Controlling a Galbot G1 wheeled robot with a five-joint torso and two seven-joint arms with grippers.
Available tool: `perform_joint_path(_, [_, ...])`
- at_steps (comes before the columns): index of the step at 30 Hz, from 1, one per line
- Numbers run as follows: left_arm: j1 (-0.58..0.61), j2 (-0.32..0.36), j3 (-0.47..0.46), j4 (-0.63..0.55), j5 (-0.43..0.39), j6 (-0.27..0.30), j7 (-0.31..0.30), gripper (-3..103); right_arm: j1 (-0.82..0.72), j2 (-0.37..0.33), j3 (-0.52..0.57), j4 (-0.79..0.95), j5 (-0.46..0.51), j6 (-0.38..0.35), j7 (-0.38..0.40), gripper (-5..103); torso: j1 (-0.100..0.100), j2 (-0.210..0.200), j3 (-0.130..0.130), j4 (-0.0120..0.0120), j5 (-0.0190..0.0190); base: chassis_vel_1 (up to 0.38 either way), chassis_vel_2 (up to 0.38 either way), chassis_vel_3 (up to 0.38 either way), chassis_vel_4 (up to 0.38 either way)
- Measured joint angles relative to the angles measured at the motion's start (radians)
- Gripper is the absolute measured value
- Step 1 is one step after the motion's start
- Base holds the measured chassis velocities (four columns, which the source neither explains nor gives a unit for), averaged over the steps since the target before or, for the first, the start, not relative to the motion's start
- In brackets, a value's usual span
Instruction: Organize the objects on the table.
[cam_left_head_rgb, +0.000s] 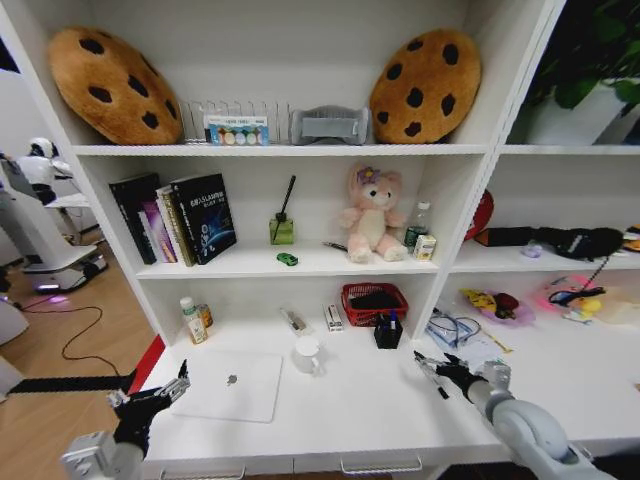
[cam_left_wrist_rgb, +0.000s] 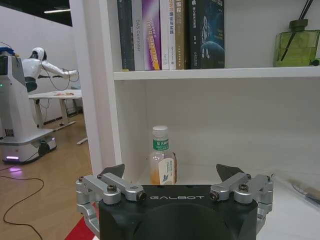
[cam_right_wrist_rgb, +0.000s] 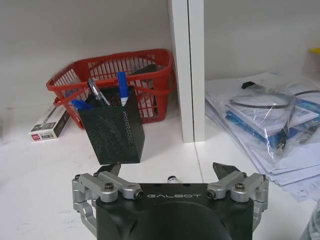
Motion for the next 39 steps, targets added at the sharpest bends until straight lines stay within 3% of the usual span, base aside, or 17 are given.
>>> perform_joint_path(6, [0.0,0.0,0.0,0.0,0.0,0.0,0.0,100,0.029,0.003,-0.031,-0.052,-0.005,0.0,-0.014,100,0.0,0.0,0.0,-0.0001,0.0,0.0,0.0,0.0,0.0])
perform_joint_path(10, [0.0,0.0,0.0,0.0,0.0,0.0,0.0,100,0.058,0.008,-0.052,-0.114,-0.008,-0.001,-0.075,103,0.0,0.0,0.0,0.0,-0.0001,0.0,0.0,0.0,0.0])
perform_joint_path(15, [0.0,0.0,0.0,0.0,0.0,0.0,0.0,100,0.075,0.011,-0.07,-0.152,-0.011,-0.001,-0.102,94,0.0,0.0,0.0,-0.0001,0.0001,0.0,0.0,0.0,0.0])
perform_joint_path(22, [0.0,0.0,0.0,0.0,0.0,0.0,0.0,100,0.089,0.012,-0.072,-0.159,-0.013,-0.005,-0.136,61,0.0,0.0,0.0,0.0,-0.0001,0.0,0.0,0.0,0.0])
perform_joint_path(24, [0.0,0.0,0.0,0.0,0.0,0.0,0.0,100,0.089,0.012,-0.072,-0.16,-0.013,-0.005,-0.137,61,0.0,0.0,0.0,0.0,0.0,0.0,0.0,0.0,0.0])
perform_joint_path(27, [0.0,0.0,0.0,0.0,0.0,0.0,0.0,100,0.09,0.016,-0.073,-0.163,-0.013,-0.004,-0.131,45,0.0,0.0,0.0,0.0,0.0,0.0,0.0,0.0,0.0])
perform_joint_path(30, [0.0,0.0,0.0,0.0,0.0,0.0,0.0,100,0.091,0.017,-0.073,-0.165,-0.013,-0.003,-0.13,40,0.0,0.0,0.0,0.0,0.0,0.0,0.0,0.0,0.0])
perform_joint_path(33, [0.0,0.0,0.0,0.0,0.0,0.0,0.0,100,0.091,0.018,-0.072,-0.166,-0.004,-0.003,-0.118,24,0.0,0.0,0.0,0.0,0.0,0.0,0.0,0.0,0.0])
perform_joint_path(39, [0.0,0.0,0.0,0.0,0.0,0.0,0.0,100,0.09,0.019,-0.068,-0.165,0.001,-0.003,-0.107,8,0.0,0.0,0.0,0.0001,-0.0005,0.0,0.0,0.0,0.0])
